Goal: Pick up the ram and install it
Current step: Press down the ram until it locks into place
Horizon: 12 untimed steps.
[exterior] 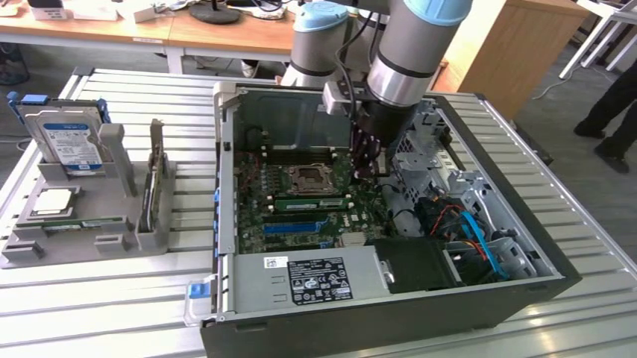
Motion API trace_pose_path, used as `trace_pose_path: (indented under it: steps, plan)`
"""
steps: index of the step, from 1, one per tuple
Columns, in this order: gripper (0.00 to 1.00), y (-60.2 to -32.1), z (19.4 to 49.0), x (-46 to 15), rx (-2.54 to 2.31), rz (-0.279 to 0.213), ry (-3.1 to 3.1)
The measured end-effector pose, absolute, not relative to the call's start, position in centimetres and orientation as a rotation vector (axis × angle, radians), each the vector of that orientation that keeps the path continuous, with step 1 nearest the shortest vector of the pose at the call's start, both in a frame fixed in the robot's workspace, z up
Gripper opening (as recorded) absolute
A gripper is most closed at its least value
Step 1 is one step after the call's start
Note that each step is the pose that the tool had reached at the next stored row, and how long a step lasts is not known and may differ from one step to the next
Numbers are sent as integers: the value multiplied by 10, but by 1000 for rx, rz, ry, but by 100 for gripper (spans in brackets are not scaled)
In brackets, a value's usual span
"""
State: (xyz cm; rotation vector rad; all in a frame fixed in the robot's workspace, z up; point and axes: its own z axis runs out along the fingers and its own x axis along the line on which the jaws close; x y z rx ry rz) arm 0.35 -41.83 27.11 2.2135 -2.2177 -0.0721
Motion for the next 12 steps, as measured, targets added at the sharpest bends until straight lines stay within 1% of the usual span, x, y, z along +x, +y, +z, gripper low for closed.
trace_pose_path:
  steps: [12]
  plan:
    - [11,-418,257,4,2213,-72,-2217]
